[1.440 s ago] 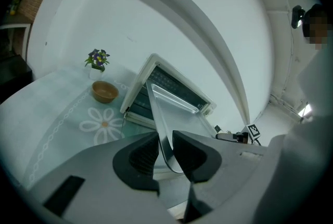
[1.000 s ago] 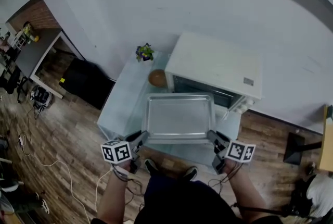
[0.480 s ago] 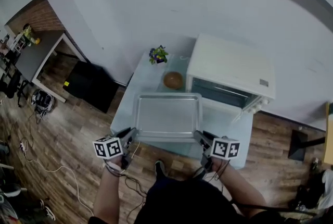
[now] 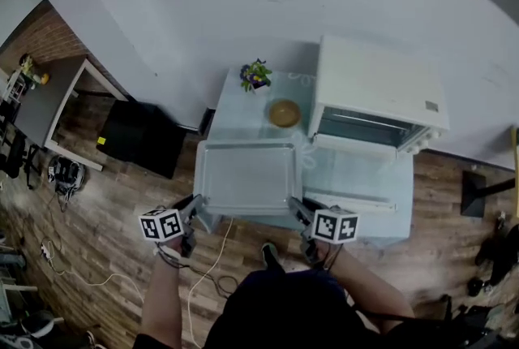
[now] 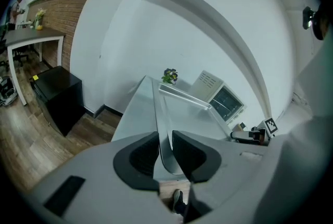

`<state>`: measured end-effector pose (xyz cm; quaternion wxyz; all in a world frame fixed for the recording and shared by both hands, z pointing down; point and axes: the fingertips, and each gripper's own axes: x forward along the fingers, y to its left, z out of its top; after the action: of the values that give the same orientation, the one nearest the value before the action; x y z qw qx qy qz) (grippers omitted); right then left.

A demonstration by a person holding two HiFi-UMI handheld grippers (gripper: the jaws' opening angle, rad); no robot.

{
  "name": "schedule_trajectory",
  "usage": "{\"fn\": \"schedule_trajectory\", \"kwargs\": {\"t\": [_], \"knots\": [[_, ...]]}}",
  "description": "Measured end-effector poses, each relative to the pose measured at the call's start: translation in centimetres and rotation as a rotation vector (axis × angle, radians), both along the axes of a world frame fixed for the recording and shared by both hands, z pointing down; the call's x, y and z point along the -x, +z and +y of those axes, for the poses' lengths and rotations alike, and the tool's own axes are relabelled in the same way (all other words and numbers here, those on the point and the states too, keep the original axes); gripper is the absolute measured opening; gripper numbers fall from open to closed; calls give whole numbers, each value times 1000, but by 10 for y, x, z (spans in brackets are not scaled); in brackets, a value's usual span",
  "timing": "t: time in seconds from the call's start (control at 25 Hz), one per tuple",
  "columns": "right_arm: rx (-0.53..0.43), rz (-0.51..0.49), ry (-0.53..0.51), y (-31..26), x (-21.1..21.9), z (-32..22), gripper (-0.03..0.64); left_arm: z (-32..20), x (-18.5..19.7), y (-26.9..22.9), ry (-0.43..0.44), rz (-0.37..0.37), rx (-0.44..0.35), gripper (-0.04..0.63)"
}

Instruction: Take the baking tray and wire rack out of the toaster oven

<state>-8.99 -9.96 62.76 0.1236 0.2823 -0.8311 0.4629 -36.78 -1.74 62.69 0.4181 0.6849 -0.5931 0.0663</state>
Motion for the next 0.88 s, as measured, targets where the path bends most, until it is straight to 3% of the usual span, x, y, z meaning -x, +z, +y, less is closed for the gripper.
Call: {"fn": "schedule_trajectory", "kwargs": {"t": [0.24,0.52,0.68,0.88], "knots": [[36,63,74,38,26,13,93,-10,33,35,59,-28,51,80],[105,146,151,90,19,23,95,-27,28,81,133,-16,92,78],[123,184,171,105,19,21,100,-32,30,100,130,-25,131,78],[130,306,136,116,21,22,118,-33,33,110,95,-65,160,78]]}}
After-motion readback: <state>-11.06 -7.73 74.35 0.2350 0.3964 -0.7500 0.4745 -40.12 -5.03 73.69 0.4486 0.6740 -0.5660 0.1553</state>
